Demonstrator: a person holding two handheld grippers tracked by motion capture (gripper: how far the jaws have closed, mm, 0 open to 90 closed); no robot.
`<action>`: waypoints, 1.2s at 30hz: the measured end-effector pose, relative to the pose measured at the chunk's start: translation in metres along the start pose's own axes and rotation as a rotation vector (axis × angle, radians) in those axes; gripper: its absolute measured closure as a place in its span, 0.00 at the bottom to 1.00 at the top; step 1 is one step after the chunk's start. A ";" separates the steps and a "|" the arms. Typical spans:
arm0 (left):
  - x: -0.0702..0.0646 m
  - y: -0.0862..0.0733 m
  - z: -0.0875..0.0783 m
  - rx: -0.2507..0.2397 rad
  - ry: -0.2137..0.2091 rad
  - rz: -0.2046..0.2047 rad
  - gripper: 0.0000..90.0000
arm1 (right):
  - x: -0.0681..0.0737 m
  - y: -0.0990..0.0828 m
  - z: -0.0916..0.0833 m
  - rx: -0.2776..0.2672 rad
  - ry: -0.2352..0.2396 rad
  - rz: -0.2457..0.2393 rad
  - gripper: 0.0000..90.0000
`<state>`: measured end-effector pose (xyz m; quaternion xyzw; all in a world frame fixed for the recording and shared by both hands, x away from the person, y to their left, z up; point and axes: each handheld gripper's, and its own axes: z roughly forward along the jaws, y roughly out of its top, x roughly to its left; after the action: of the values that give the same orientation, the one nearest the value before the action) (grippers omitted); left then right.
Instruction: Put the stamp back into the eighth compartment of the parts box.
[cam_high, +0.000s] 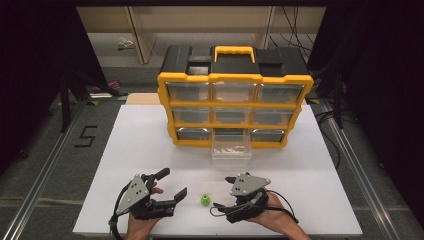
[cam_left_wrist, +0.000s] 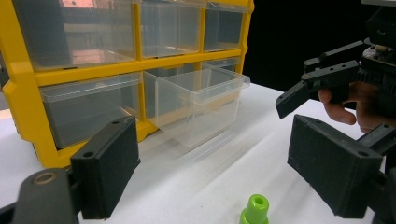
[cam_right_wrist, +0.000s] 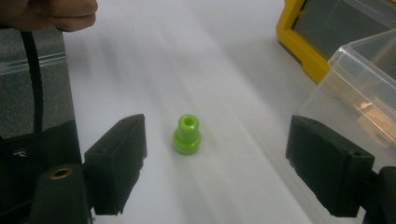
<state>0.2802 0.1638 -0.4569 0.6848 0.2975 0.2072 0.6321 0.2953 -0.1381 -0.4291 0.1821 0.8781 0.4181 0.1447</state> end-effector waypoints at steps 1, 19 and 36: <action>0.000 0.000 0.000 -0.001 0.000 -0.001 0.18 | 0.000 0.000 0.001 0.004 0.002 0.000 0.23; 0.000 0.000 0.000 -0.004 0.000 0.000 0.18 | 0.001 0.004 0.012 0.051 0.027 -0.019 0.24; 0.000 0.000 -0.001 -0.008 0.003 0.003 0.18 | 0.002 0.005 0.023 0.097 0.050 -0.022 0.24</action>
<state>0.2795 0.1641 -0.4566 0.6826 0.2967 0.2101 0.6340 0.3043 -0.1188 -0.4397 0.1689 0.9025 0.3780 0.1183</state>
